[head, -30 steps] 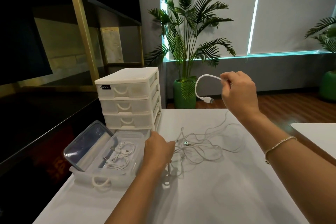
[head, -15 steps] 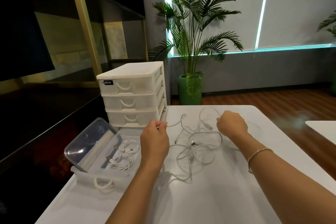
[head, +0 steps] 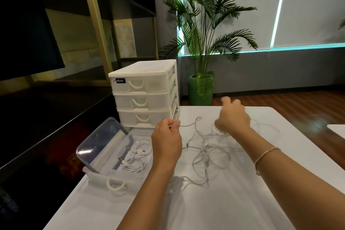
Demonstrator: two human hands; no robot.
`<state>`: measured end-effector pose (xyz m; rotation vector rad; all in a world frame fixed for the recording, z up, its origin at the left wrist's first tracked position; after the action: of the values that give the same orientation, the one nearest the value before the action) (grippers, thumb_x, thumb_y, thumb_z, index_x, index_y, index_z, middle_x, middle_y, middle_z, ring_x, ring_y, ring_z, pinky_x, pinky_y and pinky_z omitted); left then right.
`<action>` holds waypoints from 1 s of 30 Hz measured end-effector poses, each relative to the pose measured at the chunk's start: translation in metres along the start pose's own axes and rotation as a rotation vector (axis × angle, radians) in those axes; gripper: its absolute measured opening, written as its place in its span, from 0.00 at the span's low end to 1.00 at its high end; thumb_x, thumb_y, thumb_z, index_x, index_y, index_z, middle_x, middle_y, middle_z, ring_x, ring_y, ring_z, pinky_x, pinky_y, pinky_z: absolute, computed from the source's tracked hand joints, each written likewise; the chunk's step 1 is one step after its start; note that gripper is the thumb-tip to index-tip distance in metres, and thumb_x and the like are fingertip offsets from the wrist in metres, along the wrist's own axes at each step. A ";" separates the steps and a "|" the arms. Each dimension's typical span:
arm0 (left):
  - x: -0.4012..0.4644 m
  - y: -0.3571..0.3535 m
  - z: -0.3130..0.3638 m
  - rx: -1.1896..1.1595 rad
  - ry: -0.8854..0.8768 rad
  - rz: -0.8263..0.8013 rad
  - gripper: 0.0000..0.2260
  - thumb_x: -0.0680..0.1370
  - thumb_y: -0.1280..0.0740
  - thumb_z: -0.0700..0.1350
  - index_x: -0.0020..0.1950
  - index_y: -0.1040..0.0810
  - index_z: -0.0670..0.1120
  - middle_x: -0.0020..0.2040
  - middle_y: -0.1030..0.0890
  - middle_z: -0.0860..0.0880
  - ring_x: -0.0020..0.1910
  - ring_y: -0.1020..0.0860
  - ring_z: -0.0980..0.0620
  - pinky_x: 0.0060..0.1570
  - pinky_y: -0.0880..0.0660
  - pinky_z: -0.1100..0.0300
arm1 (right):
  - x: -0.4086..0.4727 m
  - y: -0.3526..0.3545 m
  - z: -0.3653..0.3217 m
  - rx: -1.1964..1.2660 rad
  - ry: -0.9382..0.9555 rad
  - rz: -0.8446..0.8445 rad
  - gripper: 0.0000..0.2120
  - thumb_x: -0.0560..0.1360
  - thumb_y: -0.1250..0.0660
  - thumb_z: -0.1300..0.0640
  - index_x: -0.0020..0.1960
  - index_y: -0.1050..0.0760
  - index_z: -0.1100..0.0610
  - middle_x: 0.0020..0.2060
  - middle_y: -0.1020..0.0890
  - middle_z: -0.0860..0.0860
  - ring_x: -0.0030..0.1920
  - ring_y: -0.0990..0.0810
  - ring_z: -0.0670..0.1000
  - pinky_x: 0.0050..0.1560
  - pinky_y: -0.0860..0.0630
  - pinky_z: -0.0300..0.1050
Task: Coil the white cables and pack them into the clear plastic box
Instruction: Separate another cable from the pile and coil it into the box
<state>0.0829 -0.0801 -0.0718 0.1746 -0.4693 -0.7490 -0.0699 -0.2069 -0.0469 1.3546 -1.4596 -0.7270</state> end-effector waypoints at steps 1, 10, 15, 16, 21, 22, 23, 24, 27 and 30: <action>0.000 0.000 0.001 -0.006 -0.003 -0.002 0.07 0.80 0.41 0.48 0.45 0.27 0.47 0.41 0.26 0.53 0.46 0.23 0.46 0.47 0.22 0.46 | 0.003 0.000 -0.012 -0.025 0.063 -0.013 0.22 0.73 0.35 0.57 0.65 0.35 0.56 0.62 0.30 0.58 0.62 0.32 0.59 0.58 0.30 0.50; 0.003 0.006 -0.002 -0.039 -0.043 0.036 0.07 0.80 0.39 0.47 0.43 0.27 0.48 0.41 0.24 0.50 0.44 0.23 0.46 0.45 0.22 0.45 | 0.011 -0.065 -0.030 -0.119 0.299 -0.392 0.13 0.76 0.37 0.53 0.60 0.25 0.45 0.63 0.25 0.48 0.62 0.28 0.54 0.63 0.31 0.49; 0.002 0.007 0.001 -0.057 -0.060 0.043 0.07 0.80 0.39 0.47 0.44 0.26 0.47 0.41 0.25 0.50 0.45 0.23 0.46 0.46 0.22 0.45 | 0.011 -0.065 -0.034 -0.204 0.358 -0.229 0.11 0.77 0.41 0.52 0.53 0.22 0.44 0.55 0.21 0.48 0.58 0.27 0.54 0.59 0.34 0.50; 0.002 0.007 0.001 -0.060 -0.060 0.047 0.07 0.80 0.39 0.47 0.44 0.26 0.47 0.41 0.25 0.51 0.45 0.24 0.46 0.46 0.22 0.45 | 0.012 -0.064 -0.034 -0.209 0.364 -0.217 0.10 0.77 0.41 0.51 0.54 0.22 0.46 0.55 0.21 0.49 0.57 0.27 0.54 0.59 0.34 0.50; 0.001 0.011 0.000 -0.087 -0.055 0.077 0.06 0.80 0.40 0.46 0.45 0.26 0.48 0.42 0.23 0.49 0.45 0.23 0.46 0.46 0.22 0.45 | 0.023 -0.035 -0.021 0.111 0.225 -0.131 0.10 0.77 0.39 0.49 0.52 0.21 0.50 0.50 0.19 0.50 0.54 0.24 0.54 0.59 0.29 0.52; 0.001 0.011 0.001 -0.088 -0.056 0.079 0.07 0.80 0.40 0.46 0.45 0.26 0.47 0.42 0.23 0.49 0.45 0.23 0.46 0.45 0.22 0.47 | 0.026 -0.026 -0.013 0.245 0.172 -0.107 0.09 0.77 0.38 0.50 0.50 0.21 0.52 0.48 0.18 0.50 0.52 0.23 0.53 0.57 0.27 0.52; 0.001 0.012 0.002 -0.085 -0.056 0.082 0.07 0.80 0.40 0.47 0.45 0.26 0.47 0.43 0.23 0.48 0.44 0.23 0.46 0.44 0.23 0.49 | 0.026 -0.017 -0.006 0.400 0.123 -0.084 0.09 0.77 0.37 0.51 0.49 0.21 0.53 0.44 0.18 0.50 0.48 0.22 0.52 0.53 0.25 0.50; 0.000 0.012 0.002 -0.082 -0.053 0.085 0.07 0.80 0.40 0.47 0.46 0.26 0.47 0.43 0.23 0.48 0.44 0.24 0.47 0.42 0.25 0.53 | 0.023 -0.009 0.000 0.548 0.078 -0.067 0.08 0.77 0.36 0.53 0.47 0.20 0.55 0.41 0.19 0.49 0.44 0.23 0.50 0.46 0.24 0.46; 0.000 0.013 0.001 -0.087 -0.015 0.105 0.07 0.80 0.41 0.47 0.47 0.26 0.47 0.43 0.23 0.48 0.42 0.27 0.51 0.35 0.32 0.64 | 0.006 0.013 0.011 0.780 0.077 -0.114 0.07 0.76 0.35 0.55 0.45 0.20 0.57 0.38 0.20 0.49 0.40 0.24 0.48 0.38 0.29 0.39; -0.001 0.015 0.001 -0.114 0.028 0.112 0.08 0.80 0.41 0.48 0.46 0.26 0.46 0.41 0.24 0.49 0.40 0.28 0.52 0.34 0.34 0.63 | -0.016 0.024 0.015 0.718 0.195 -0.317 0.05 0.74 0.32 0.57 0.44 0.19 0.58 0.40 0.17 0.52 0.39 0.23 0.47 0.37 0.28 0.36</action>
<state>0.0909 -0.0688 -0.0665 0.0514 -0.4054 -0.6612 -0.0946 -0.1894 -0.0349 2.1726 -1.4163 -0.2373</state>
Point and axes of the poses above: each hand's wrist, its own x-axis towards the middle knuckle, its own y-axis out of the back of the hand, z = x × y, the point moved 5 cm from there along x, towards the middle knuckle
